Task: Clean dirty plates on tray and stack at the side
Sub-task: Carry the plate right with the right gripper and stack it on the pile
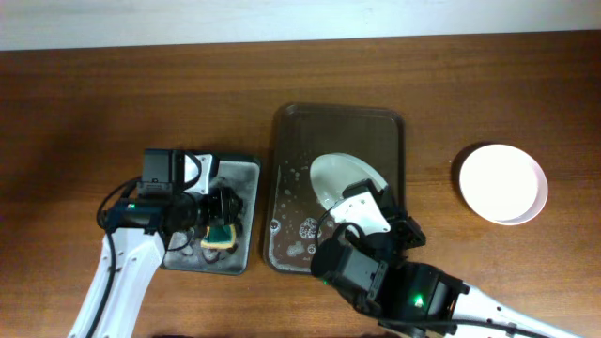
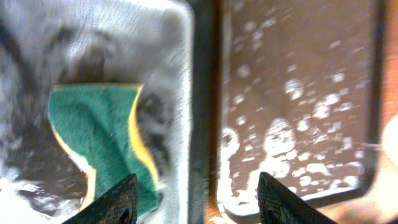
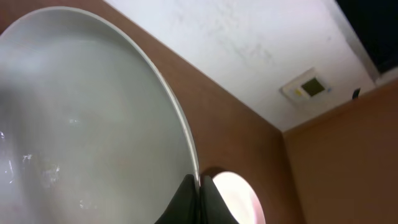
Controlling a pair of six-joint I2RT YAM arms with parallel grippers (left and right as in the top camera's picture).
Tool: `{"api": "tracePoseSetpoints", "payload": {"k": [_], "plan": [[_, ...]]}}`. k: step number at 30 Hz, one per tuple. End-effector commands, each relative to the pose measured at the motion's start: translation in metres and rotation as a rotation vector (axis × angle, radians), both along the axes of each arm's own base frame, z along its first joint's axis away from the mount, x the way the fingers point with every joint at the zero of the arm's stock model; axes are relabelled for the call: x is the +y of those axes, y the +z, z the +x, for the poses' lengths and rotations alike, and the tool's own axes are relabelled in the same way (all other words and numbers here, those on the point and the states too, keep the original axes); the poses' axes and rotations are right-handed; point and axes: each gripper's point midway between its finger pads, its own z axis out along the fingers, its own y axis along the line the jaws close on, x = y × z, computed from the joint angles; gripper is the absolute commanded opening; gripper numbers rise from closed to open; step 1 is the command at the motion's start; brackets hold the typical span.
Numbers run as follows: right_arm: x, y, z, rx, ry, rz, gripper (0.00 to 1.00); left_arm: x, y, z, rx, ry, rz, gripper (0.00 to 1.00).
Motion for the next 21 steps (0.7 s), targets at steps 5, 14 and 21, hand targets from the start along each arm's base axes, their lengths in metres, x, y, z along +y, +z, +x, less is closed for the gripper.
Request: {"api": "tracePoseSetpoints", "payload": {"k": [5, 14, 21], "plan": [[-0.004, -0.032, 0.015, 0.154, -0.080, 0.329, 0.04, -0.008, 0.039, -0.002, -0.098, -0.025, -0.060, 1.00], [-0.045, -0.075, 0.041, 0.521, -0.189, 0.916, 0.04, -0.008, 0.039, -0.002, -0.098, -0.025, -0.060, 1.00], [-0.241, -0.074, 0.056, 0.160, -0.738, 1.278, 0.04, -0.008, 0.039, -0.003, -0.098, -0.025, -0.060, 1.00]]}}
